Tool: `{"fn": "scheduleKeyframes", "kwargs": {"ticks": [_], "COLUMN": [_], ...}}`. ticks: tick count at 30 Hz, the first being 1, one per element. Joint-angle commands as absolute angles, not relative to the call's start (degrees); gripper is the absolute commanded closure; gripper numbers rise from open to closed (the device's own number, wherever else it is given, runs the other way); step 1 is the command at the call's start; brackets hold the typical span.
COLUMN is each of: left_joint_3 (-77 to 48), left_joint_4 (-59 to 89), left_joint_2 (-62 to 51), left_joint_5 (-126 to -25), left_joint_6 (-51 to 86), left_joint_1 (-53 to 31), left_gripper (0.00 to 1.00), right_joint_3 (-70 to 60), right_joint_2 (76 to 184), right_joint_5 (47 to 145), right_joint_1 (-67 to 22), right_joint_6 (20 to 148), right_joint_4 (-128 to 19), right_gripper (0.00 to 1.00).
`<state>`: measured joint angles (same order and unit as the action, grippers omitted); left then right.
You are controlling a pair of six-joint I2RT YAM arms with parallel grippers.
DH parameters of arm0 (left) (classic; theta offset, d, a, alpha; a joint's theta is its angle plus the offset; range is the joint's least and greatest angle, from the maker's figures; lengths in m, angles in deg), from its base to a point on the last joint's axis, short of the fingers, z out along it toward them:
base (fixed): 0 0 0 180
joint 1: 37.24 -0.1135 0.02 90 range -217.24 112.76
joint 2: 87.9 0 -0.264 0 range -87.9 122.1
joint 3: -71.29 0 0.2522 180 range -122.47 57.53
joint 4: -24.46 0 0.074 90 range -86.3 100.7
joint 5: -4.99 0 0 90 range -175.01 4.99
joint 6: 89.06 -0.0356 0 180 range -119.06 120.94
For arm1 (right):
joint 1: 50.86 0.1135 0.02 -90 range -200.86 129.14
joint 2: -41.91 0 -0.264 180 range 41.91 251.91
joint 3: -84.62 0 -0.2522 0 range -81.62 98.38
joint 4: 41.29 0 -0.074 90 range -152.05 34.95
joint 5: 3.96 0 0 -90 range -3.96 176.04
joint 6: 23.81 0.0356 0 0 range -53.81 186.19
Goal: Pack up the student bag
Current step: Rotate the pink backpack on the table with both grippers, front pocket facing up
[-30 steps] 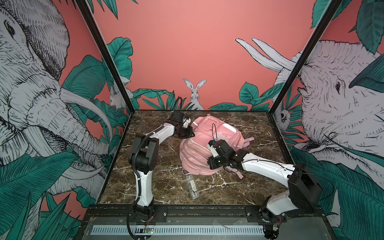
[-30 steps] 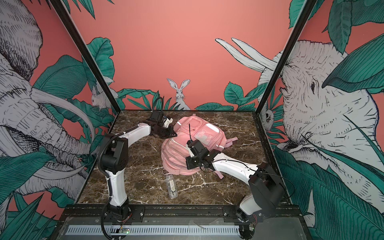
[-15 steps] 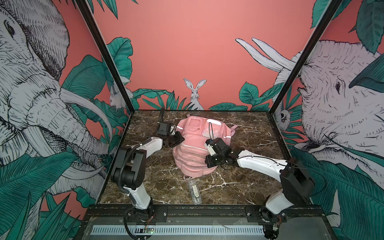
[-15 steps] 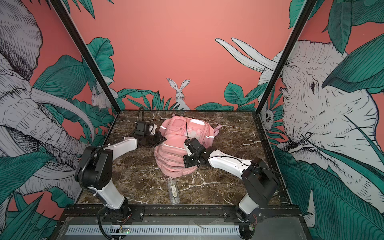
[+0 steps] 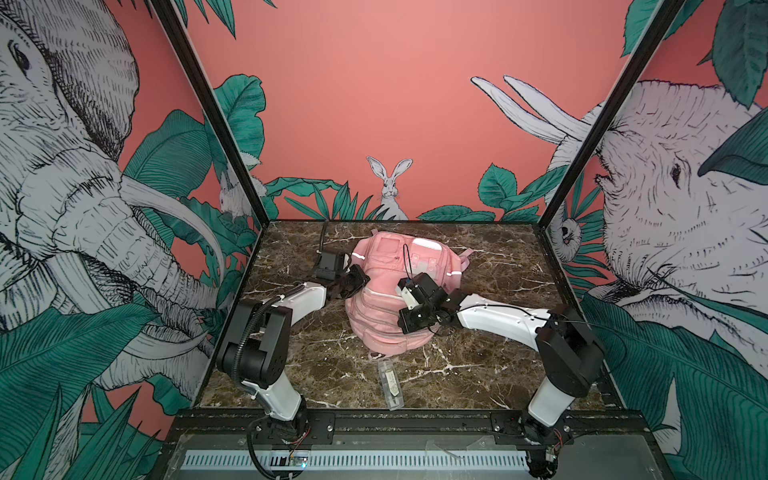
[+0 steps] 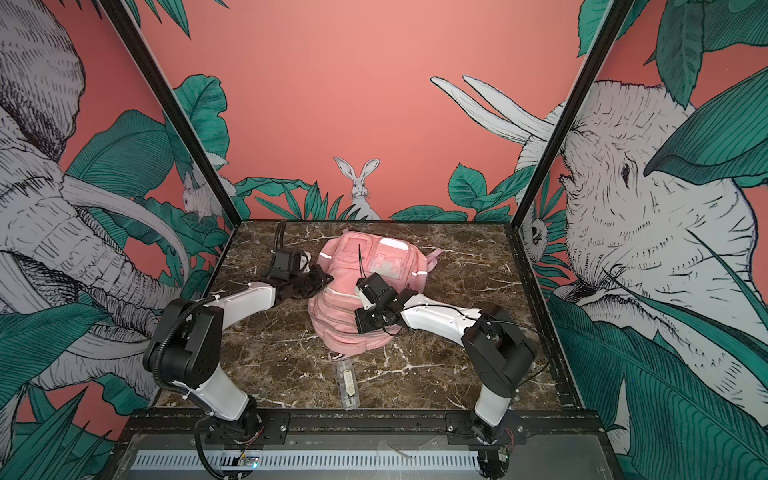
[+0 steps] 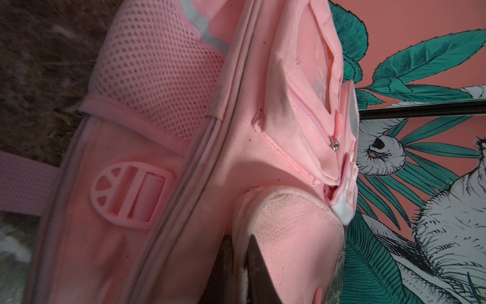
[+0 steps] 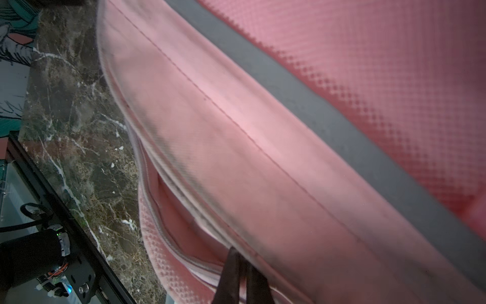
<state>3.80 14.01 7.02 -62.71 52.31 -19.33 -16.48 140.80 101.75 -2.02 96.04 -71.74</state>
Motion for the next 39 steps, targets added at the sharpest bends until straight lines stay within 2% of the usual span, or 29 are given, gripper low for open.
{"fn": "scheduleKeyframes", "kwargs": {"ticks": [1, 16, 31, 33, 36, 39], "left_joint_3": [4.3, 4.5, 8.6, 8.3, 7.3, 6.5], "left_joint_4": [16.1, 14.5, 13.4, 12.1, 9.4, 6.3], "left_joint_2": [4.7, 2.5, -0.3, -0.6, -0.7, -1.2], "left_joint_5": [-62.9, -64.6, -67.6, -67.7, -67.3, -67.4], "left_joint_6": [55.2, 55.7, 53.6, 52.2, 49.7, 46.8], "left_joint_1": [-17.1, -14.7, -12.8, -11.6, -10.5, -10.5], "left_gripper": [1.0, 1.0, 0.99, 0.93, 0.7, 0.54], "right_joint_3": [-14.5, -11.3, -19.4, -21.0, -23.2, -24.8], "right_joint_2": [142.3, 146.0, 137.2, 135.4, 133.1, 130.5], "right_joint_5": [104.1, 104.7, 102.3, 102.1, 102.1, 102.5], "right_joint_1": [-0.5, 1.1, -6.0, -7.8, -9.9, -10.9], "right_joint_6": [96.2, 96.8, 95.1, 94.4, 93.6, 93.3], "right_joint_4": [-68.4, -65.5, -67.8, -68.8, -70.1, -71.0], "right_gripper": [1.0, 1.0, 1.0, 1.0, 1.0, 1.0]}}
